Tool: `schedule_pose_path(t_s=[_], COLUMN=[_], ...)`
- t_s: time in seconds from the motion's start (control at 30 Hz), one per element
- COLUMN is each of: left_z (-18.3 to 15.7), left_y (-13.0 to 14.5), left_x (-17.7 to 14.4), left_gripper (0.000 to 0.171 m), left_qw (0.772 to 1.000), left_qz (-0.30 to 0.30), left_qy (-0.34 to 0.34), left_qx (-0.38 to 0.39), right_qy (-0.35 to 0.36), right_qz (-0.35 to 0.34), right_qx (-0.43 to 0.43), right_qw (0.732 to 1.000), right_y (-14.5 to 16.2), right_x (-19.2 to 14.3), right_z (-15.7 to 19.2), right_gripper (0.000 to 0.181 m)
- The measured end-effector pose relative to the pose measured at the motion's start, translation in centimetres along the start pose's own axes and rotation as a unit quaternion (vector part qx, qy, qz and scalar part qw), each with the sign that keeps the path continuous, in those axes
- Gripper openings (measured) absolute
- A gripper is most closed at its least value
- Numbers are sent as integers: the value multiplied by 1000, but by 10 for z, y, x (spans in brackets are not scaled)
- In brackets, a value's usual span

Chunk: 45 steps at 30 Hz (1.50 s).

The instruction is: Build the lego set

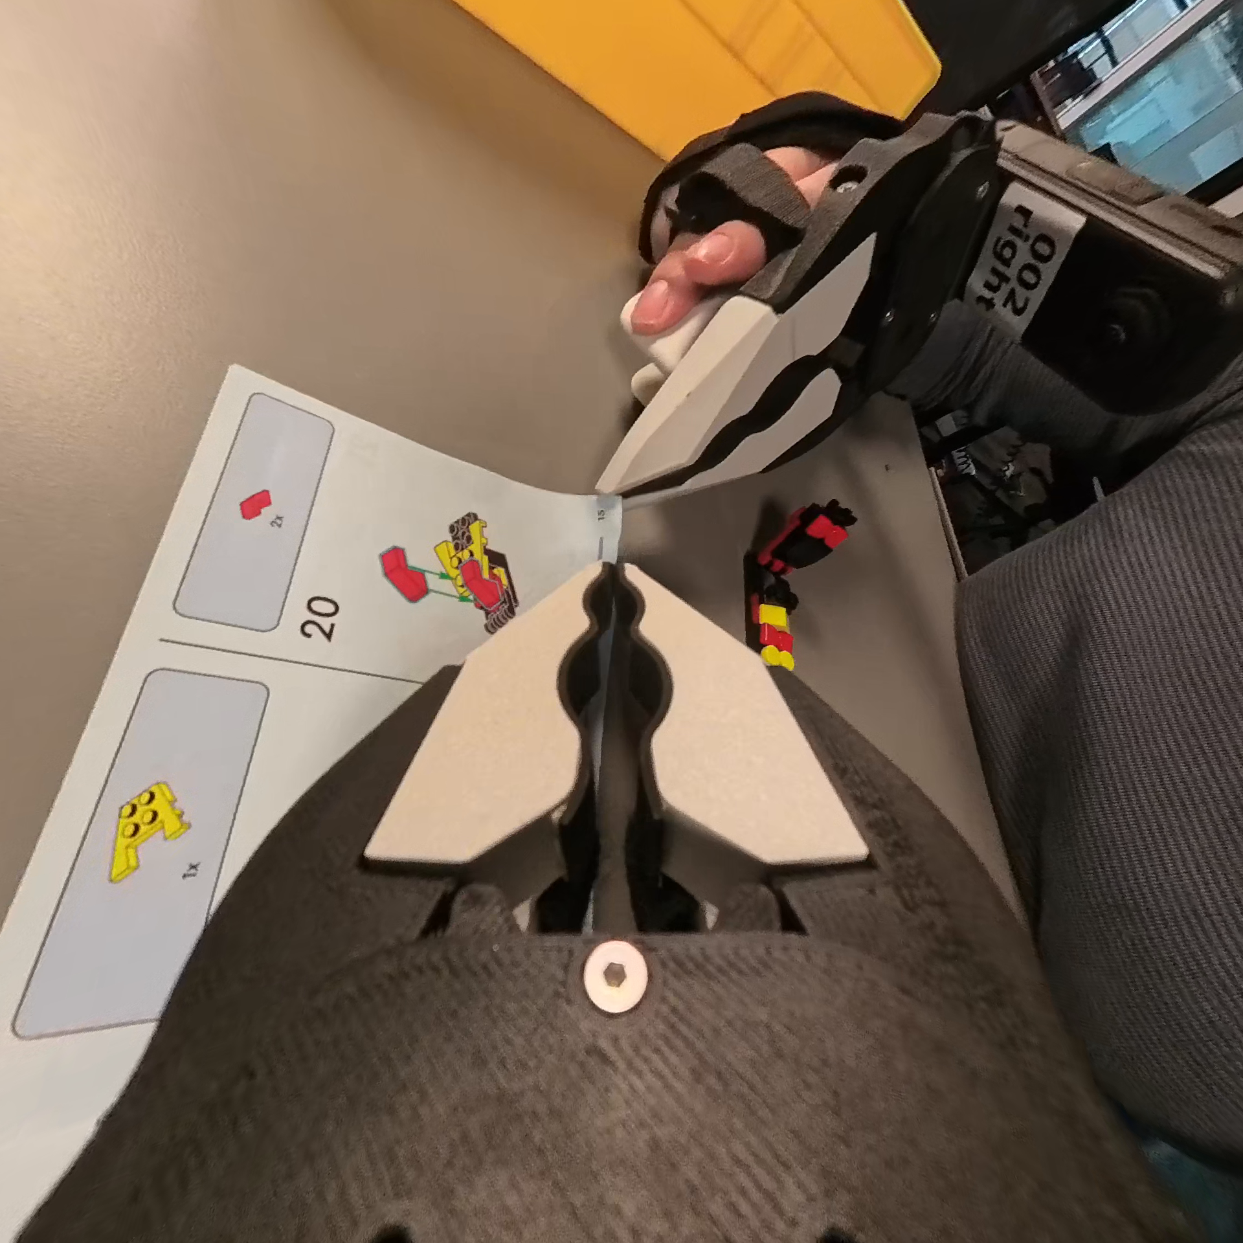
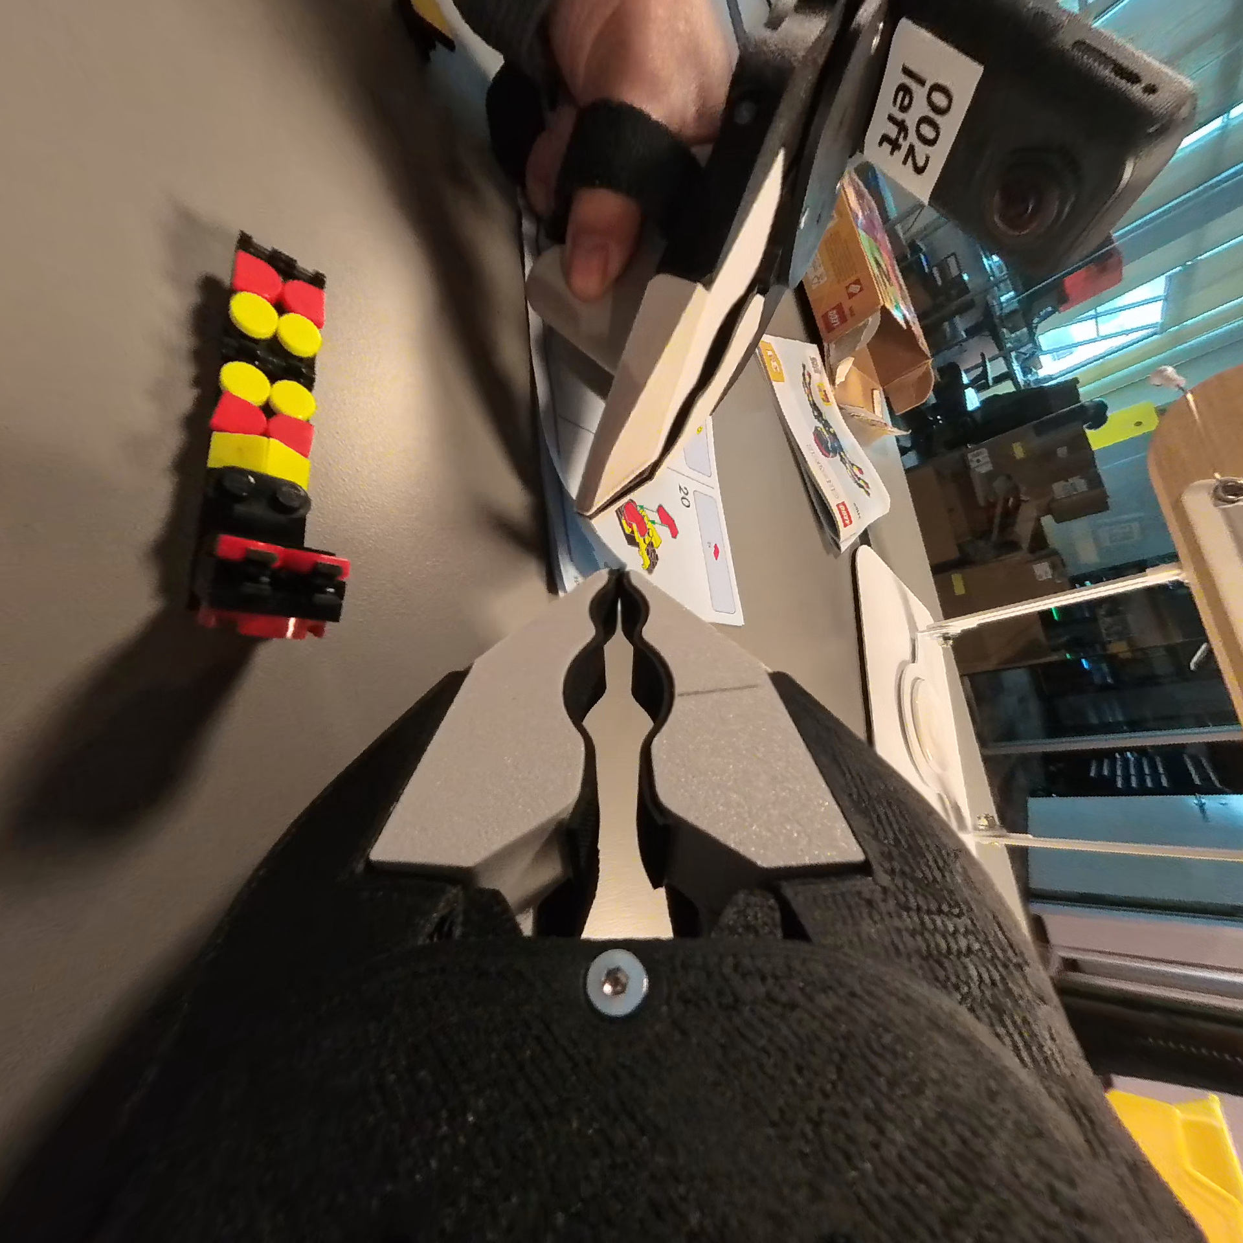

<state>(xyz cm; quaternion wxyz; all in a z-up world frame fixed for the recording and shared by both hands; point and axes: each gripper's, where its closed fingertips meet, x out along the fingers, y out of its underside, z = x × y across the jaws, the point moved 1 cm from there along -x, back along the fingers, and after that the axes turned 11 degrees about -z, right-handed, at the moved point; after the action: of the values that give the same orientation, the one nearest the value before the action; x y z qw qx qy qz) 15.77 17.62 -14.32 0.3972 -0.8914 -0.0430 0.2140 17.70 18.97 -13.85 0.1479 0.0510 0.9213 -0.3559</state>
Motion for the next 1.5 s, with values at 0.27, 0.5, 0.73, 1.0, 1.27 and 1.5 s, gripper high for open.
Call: schedule_pose_path(t_s=[0.27, 0.5, 0.73, 1.0, 1.27, 1.5], left_z=[1, 1, 3, 3, 3, 3], left_y=[-3, -2, -2, -2, -1, -1], left_x=[-1, 0, -1, -1, -1, -1], left_gripper=[0, 0, 0, 0, 0, 0], left_qw=[1000, 1000, 1000, 1000, 1000, 1000], left_qz=[-11, -8, -8, -9, -9, -8], left_qy=[1, -1, 0, 1, 1, 2], left_qx=[-10, -9, -23, -26, -28, -29], right_qy=[25, 13, -12, -20, -17, -23], right_qz=[-12, -11, -24, -24, -19, -14], right_qx=[-15, 6, 35, 43, 41, 24], right_qw=[1000, 1000, 999, 999, 999, 999], right_y=[-4, 0, -1, -2, -1, -1], right_x=[-2, -2, -2, 0, 1, 1], right_z=[-7, -5, 1, 4, 3, 6], right_gripper=[0, 0, 16, 9, 8, 4])
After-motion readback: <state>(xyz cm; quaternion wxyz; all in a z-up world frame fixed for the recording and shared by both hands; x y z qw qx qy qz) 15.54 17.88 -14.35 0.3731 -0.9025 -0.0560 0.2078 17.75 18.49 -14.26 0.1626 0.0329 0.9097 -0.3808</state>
